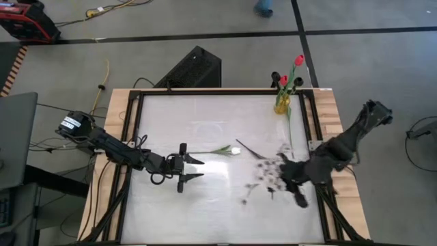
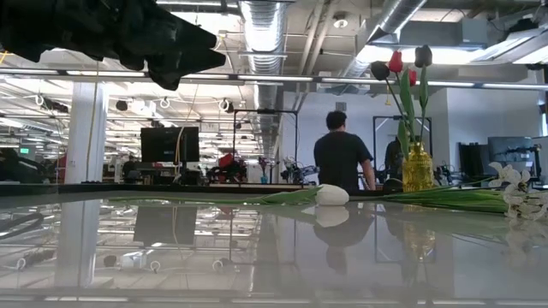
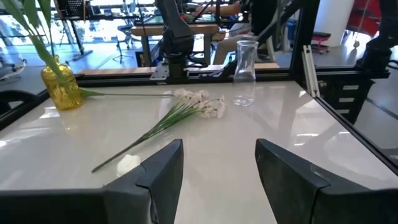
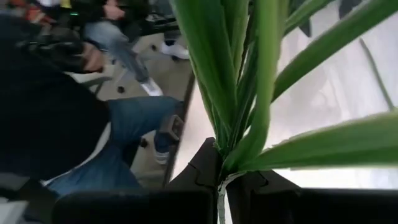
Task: Sort flowers into vase by color
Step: Put the top white flower into the transparent flower vase
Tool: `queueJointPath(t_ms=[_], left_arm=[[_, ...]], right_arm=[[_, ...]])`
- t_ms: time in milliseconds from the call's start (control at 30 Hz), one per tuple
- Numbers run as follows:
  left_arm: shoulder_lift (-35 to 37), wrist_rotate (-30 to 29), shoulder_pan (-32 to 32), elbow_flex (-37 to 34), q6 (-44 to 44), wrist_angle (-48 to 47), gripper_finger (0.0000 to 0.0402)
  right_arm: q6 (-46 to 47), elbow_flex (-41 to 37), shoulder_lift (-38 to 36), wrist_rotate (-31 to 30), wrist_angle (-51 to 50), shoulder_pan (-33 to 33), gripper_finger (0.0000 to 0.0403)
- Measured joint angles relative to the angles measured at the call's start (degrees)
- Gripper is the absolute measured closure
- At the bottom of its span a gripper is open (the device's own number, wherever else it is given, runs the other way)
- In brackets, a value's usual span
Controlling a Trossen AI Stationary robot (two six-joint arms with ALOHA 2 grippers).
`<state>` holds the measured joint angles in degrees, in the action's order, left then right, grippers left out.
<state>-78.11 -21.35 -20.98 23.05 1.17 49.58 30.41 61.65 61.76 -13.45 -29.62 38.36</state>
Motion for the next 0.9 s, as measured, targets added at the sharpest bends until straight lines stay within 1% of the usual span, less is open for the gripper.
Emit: queueJointPath(t_ms=[100, 167, 267, 400, 500, 733, 900], left_arm=[[0.0, 0.0, 0.3, 0.0, 0.0, 0.0, 0.0212], [0.0, 0.0, 0.5, 0.0, 0.6, 0.0, 0.0212], [0.0, 0.0, 0.4, 0.0, 1.5, 0.0, 0.0212], [0.0, 0.0, 0.4, 0.0, 2.2, 0.0, 0.0212], [0.0, 0.0, 0.6, 0.0, 2.4, 0.0, 0.0212], [0.0, 0.0, 1.8, 0.0, 3.1, 0.4, 0.0212], [0.0, -0.1, 2.0, 0.0, 3.6, 0.4, 0.0212]], right_arm=[[0.5, 0.0, -3.3, -4.0, -1.1, 3.6, 0.0366], [1.9, 0.0, -5.4, -5.4, -2.7, 5.3, 0.0366], [5.2, 0.0, -7.5, -7.2, -9.0, 8.0, 0.0366], [13.2, 0.0, -9.5, -10.0, -19.2, 11.5, 0.0366], [17.2, 0.0, -10.2, -11.4, -22.0, 13.3, 0.0366], [18.4, 0.0, -10.0, -12.9, -22.9, 15.9, 0.0366], [21.2, 0.0, -7.6, -17.6, -27.5, 18.1, 0.0366]])
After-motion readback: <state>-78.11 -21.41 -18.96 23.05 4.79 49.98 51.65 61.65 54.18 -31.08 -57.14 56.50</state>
